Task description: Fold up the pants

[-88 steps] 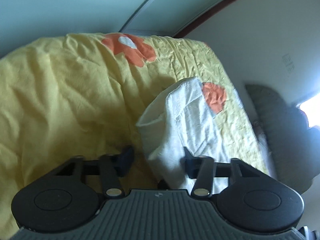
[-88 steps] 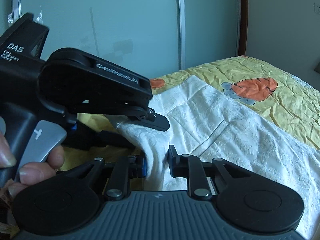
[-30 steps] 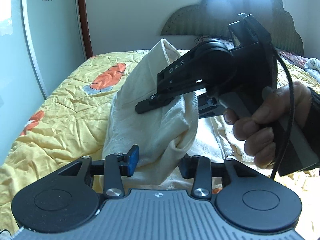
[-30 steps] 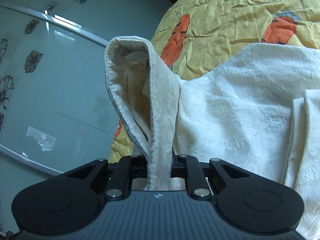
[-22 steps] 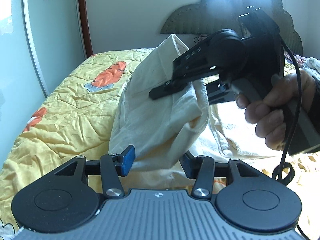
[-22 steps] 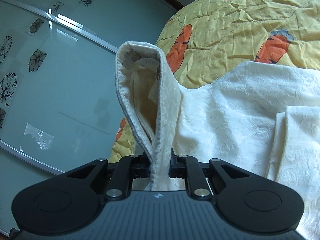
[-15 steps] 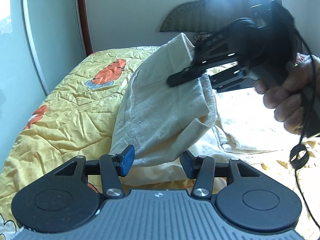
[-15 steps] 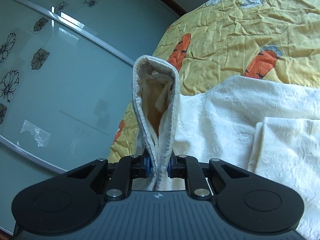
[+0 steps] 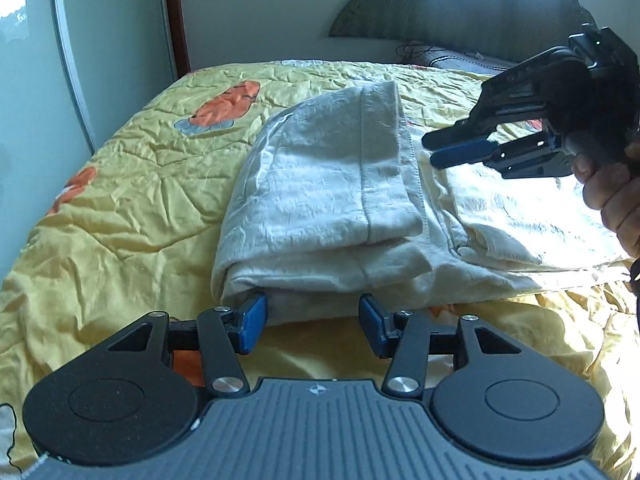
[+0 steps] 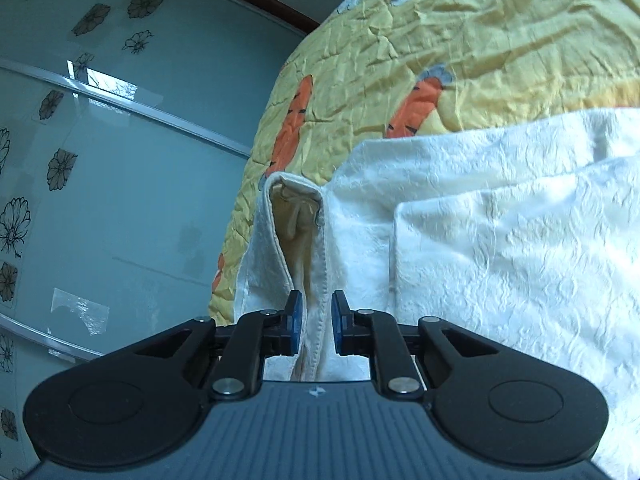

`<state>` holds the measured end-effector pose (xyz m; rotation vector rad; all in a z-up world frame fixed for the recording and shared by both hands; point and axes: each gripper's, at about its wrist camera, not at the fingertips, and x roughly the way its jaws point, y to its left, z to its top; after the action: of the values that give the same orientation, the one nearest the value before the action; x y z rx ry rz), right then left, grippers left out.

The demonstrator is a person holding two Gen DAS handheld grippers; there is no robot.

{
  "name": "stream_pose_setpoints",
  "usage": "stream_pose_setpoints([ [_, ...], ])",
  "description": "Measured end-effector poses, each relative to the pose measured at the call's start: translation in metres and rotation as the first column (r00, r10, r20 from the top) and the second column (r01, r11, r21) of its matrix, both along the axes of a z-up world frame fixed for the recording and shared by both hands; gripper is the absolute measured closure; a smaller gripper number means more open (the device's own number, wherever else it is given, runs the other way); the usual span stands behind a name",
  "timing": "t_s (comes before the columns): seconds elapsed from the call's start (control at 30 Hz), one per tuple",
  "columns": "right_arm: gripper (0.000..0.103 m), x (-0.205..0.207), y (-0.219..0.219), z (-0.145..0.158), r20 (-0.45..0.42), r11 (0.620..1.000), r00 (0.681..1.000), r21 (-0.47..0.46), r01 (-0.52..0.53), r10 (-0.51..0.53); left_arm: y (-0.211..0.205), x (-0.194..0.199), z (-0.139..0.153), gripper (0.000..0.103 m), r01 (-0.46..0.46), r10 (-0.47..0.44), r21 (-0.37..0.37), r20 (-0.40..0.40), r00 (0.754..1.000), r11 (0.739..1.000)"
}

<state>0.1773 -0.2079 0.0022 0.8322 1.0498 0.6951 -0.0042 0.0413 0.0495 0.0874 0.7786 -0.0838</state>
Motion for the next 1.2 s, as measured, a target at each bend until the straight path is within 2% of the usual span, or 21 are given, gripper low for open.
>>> stream_pose_setpoints([
  [0.1, 0.088, 0.003, 0.015, -0.005, -0.010, 1.000, 1.000, 0.003, -0.012, 0.012, 0.008, -0.003, 0.001, 0.047, -0.017, 0.017, -0.016, -0.004, 1.000, 1.000],
  [0.17, 0.076, 0.003, 0.027, -0.006, -0.013, 1.000, 1.000, -0.012, -0.020, 0.020, 0.014, -0.006, 0.004, 0.047, -0.025, 0.025, -0.034, 0.000, 1.000, 0.999],
  [0.23, 0.046, 0.002, 0.039, -0.005, 0.006, 0.999, 0.999, -0.038, -0.035, 0.035, 0.019, -0.010, 0.007, 0.047, -0.029, 0.030, -0.040, 0.006, 1.000, 0.999],
  [0.3, 0.039, 0.000, 0.052, -0.002, 0.034, 0.995, 0.998, -0.083, -0.046, 0.049, 0.023, -0.012, 0.009, 0.047, -0.033, 0.033, -0.041, 0.008, 0.999, 0.999],
  [0.47, 0.040, -0.008, 0.081, 0.009, 0.094, 0.963, 0.992, -0.266, -0.052, 0.079, 0.032, -0.012, 0.012, 0.047, -0.052, 0.052, -0.029, 0.012, 0.999, 0.998],
  [0.57, 0.041, -0.013, 0.090, 0.015, 0.119, 0.943, 0.988, -0.330, -0.050, 0.094, 0.035, -0.011, 0.012, 0.047, -0.066, 0.067, -0.030, 0.010, 0.998, 0.997],
  [0.8, 0.041, -0.014, 0.092, 0.016, 0.128, 0.930, 0.987, -0.364, -0.044, 0.097, 0.034, -0.013, 0.011, 0.047, -0.074, 0.074, -0.012, 0.007, 0.997, 0.997],
  [1.2, 0.036, -0.021, 0.109, 0.024, 0.183, 0.883, 0.973, -0.468, -0.038, 0.139, 0.041, -0.011, 0.012, 0.047, -0.102, 0.102, 0.000, 0.001, 0.995, 0.995],
])
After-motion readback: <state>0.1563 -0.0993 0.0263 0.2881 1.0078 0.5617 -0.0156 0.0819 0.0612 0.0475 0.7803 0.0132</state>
